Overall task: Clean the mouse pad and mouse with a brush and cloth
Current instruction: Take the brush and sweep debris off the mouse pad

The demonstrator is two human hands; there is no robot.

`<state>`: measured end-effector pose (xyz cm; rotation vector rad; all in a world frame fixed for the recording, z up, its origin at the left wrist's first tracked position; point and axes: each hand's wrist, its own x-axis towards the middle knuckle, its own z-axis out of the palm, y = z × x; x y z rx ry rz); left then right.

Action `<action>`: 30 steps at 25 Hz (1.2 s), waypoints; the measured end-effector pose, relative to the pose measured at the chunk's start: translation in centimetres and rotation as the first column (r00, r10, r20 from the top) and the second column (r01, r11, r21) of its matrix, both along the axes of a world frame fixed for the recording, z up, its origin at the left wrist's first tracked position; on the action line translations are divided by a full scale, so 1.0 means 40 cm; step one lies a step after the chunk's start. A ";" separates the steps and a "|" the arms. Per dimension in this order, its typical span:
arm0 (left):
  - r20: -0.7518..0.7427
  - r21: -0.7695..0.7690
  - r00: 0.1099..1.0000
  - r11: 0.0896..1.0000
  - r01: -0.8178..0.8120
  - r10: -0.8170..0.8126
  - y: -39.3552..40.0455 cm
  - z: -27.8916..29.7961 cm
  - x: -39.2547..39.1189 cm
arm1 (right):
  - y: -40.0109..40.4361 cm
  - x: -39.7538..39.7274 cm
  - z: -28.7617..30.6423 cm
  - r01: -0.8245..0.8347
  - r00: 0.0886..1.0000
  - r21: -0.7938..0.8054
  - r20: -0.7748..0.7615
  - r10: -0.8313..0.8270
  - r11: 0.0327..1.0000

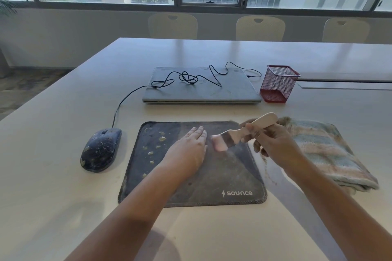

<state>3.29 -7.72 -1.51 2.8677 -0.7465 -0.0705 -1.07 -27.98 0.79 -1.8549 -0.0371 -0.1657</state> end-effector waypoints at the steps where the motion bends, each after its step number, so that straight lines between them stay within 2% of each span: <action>1: 0.007 0.002 1.000 1.000 0.001 -0.001 0.001 -0.001 0.000 | -0.011 0.003 0.002 0.101 0.994 -0.114 0.049 -0.096 0.988; 2: 0.012 0.005 1.000 1.000 0.004 -0.004 0.002 -0.001 -0.001 | -0.023 0.005 0.005 0.212 0.974 -0.203 0.117 -0.192 0.956; 4: 0.010 0.012 1.000 1.000 0.006 -0.007 0.002 -0.002 -0.003 | -0.035 0.004 0.012 0.309 0.938 -0.222 0.230 -0.259 0.925; 7: 0.005 0.004 1.000 1.000 0.003 -0.003 0.002 -0.003 -0.002 | -0.008 -0.001 0.012 0.086 0.971 -0.025 0.224 -0.078 0.996; 8: 0.004 0.002 1.000 1.000 0.003 -0.003 0.001 -0.003 -0.002 | 0.004 -0.004 0.010 0.010 0.979 -0.042 0.204 -0.001 0.999; 10: 0.007 0.006 1.000 1.000 0.002 -0.002 0.001 -0.002 -0.003 | 0.014 -0.009 0.001 -0.103 0.978 -0.202 0.156 0.136 0.974; 12: 0.011 0.014 1.000 1.000 0.002 -0.002 0.002 -0.001 -0.003 | 0.015 -0.006 -0.004 -0.128 0.972 -0.353 0.140 0.188 0.927; 13: 0.012 0.017 1.000 1.000 0.004 -0.004 0.001 0.000 -0.004 | 0.014 -0.007 -0.002 -0.131 0.970 -0.371 0.142 0.196 0.919; 16: 0.016 0.021 1.000 1.000 0.010 -0.010 0.001 0.002 -0.004 | 0.006 -0.012 0.015 -0.100 0.972 -0.249 0.183 0.148 0.963; 20: 0.012 0.015 1.000 1.000 0.006 -0.006 0.002 0.000 -0.005 | -0.013 -0.011 0.030 0.087 0.970 -0.086 0.236 -0.065 0.993; 22: 0.008 0.025 1.000 1.000 0.006 -0.006 0.001 0.001 -0.003 | -0.006 -0.011 0.034 0.058 0.972 -0.022 0.228 -0.052 0.998; 25: 0.011 0.032 1.000 0.999 0.011 -0.011 0.000 0.001 -0.001 | -0.002 -0.014 0.033 -0.114 0.986 0.046 0.127 0.107 0.992; 27: 0.012 0.024 1.000 1.000 0.007 -0.007 -0.001 0.000 -0.001 | -0.004 -0.017 0.028 -0.106 0.990 -0.099 0.085 0.115 0.989; 28: 0.013 0.022 1.000 1.000 0.005 -0.005 0.000 -0.001 -0.001 | -0.009 -0.015 0.024 0.006 0.992 -0.244 0.122 0.025 0.970; 29: 0.015 0.022 1.000 1.000 0.005 -0.005 0.001 -0.003 -0.001 | -0.016 -0.013 0.023 0.170 0.974 -0.397 0.205 -0.093 0.902; 30: 0.016 0.023 1.000 1.000 0.006 -0.007 0.002 -0.004 0.000 | -0.020 -0.012 0.024 0.316 0.935 -0.475 0.302 -0.185 0.821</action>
